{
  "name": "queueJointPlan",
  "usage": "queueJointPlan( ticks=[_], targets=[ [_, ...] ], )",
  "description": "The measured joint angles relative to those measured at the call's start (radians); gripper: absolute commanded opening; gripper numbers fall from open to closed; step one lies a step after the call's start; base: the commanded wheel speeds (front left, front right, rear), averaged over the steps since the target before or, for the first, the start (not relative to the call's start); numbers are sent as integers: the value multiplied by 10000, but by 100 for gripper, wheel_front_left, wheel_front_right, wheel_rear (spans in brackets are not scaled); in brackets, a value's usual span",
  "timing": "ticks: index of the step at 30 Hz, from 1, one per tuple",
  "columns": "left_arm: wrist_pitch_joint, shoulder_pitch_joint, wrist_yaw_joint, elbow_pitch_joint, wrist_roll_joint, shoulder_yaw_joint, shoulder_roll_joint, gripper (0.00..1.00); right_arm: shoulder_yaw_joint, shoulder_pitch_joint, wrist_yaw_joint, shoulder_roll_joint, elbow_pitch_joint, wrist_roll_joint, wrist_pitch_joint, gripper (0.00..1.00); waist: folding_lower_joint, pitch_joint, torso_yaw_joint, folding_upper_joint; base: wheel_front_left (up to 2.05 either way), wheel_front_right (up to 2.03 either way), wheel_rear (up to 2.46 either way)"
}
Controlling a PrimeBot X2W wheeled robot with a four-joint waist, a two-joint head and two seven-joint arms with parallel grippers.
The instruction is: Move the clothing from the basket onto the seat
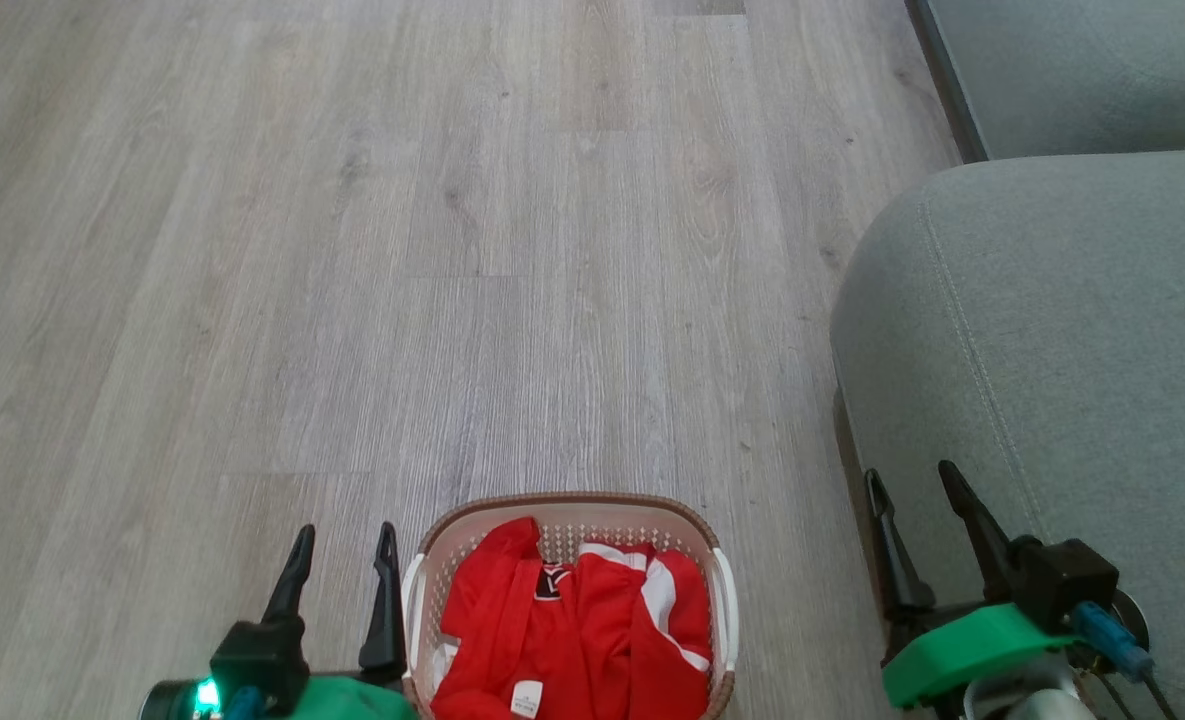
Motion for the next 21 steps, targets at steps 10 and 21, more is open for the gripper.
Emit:
queueJointPlan(
  ticks=[10,21],
  targets=[
    [0,-22,-13,128,0,-240,10,100,-157,-4,0,0,-100,-71,0,100,0,199,30,0,0,0,0],
    [0,-1489,-629,1423,123,-1384,27,100,-479,-340,2,0,-583,-261,-2,100,0,1312,27,0,0,0,0]
  ],
)
